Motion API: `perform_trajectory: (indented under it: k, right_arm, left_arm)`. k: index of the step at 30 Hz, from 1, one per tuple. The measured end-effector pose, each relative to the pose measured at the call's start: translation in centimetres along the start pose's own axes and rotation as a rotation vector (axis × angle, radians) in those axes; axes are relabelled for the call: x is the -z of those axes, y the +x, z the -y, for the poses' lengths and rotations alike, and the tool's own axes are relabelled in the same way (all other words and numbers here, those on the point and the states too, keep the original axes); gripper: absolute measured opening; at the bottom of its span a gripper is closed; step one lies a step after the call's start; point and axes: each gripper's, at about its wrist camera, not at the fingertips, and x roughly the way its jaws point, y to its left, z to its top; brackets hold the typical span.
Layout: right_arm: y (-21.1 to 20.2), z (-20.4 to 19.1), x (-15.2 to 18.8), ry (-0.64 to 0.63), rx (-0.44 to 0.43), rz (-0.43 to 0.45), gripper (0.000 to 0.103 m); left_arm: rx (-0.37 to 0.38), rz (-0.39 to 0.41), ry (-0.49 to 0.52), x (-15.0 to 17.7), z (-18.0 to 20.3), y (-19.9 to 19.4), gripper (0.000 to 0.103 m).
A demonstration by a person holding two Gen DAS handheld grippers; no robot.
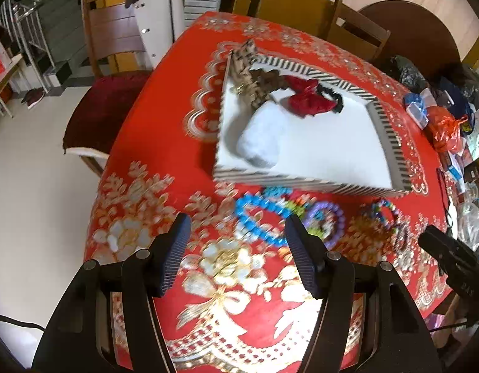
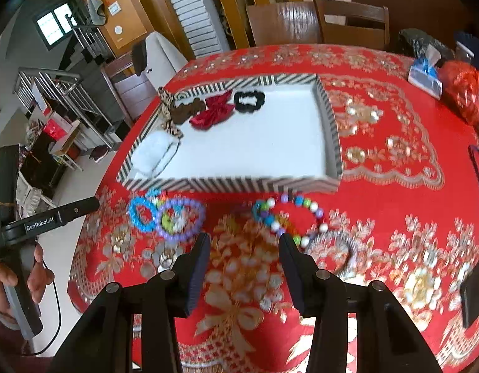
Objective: Organize jewelry
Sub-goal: 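Withdraw both tools from the tray toward the bracelets, then close the right tool on the silver beaded bracelet while the left tool grasps the blue beaded bracelet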
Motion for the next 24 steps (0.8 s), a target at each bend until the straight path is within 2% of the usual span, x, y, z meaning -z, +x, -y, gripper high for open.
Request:
perform_trajectory:
  k: [11,19,24]
  right_arm:
    - [-1.1,3.2,2.3,0.056,0.047,0.016,0.044]
    - [-0.5,4.9,2.8,0.073,0.078,-0.004,0.039]
    - [0.4,6.1,2.4,0.06,0.144,-0.018,0.036]
  left_arm:
    - [0.017,0.005,0.005,1.7,0.1,-0.8,0.063]
    - [0.007,-0.035,-0.001,2.1,0.3,0.4,0.063]
    - [-0.003,-0.042,-0.034,2.0,-0.5,0.9,0.063]
